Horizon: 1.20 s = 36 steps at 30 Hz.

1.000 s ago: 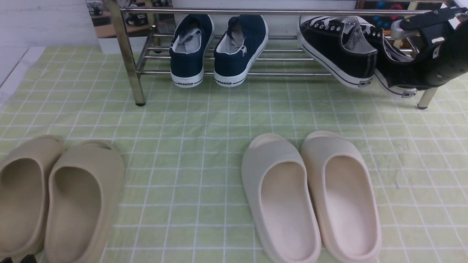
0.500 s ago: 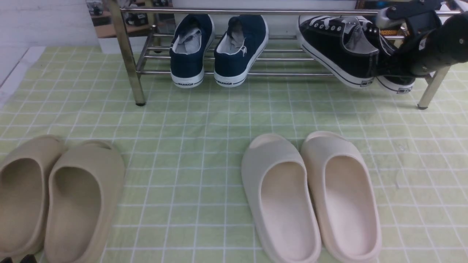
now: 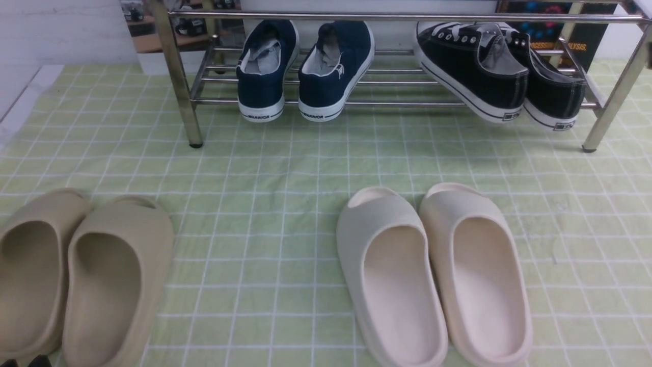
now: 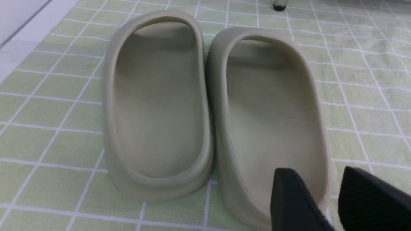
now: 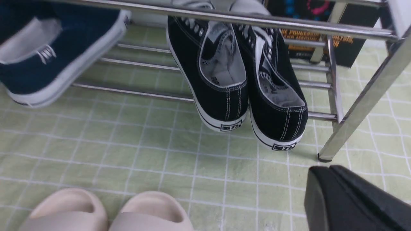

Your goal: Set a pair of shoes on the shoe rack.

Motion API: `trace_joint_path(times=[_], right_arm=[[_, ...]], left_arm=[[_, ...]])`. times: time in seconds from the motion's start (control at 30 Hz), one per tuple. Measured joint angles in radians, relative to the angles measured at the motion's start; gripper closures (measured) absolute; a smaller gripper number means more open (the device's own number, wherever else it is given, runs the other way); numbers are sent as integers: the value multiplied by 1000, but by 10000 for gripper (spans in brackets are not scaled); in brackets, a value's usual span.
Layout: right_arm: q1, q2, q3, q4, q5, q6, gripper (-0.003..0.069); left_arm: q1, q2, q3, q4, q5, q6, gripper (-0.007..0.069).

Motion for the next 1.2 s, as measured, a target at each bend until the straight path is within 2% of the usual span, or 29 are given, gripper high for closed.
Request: trace_joint_path(times=[0.1, 0.17, 0.2, 0.37, 0.73, 0.9, 1.2], right_arm=[[0, -264, 162, 15, -44, 0, 659], [0, -315, 188, 15, -47, 0, 659], [0, -441, 243, 18, -43, 0, 659], [0, -603, 290, 19, 24, 0, 659], [0, -658, 298, 57, 69, 0, 654], [0, -658, 298, 10, 69, 0, 652], [0, -658, 298, 14, 70, 0, 652]], left_arm=[[0, 0, 0, 0, 0, 0, 386], [0, 0, 0, 0, 0, 0, 386], [0, 0, 0, 0, 0, 0, 386], [0, 0, 0, 0, 0, 0, 386], [0, 0, 0, 0, 0, 0, 386], [0, 0, 0, 0, 0, 0, 386], [0, 0, 0, 0, 0, 0, 386]])
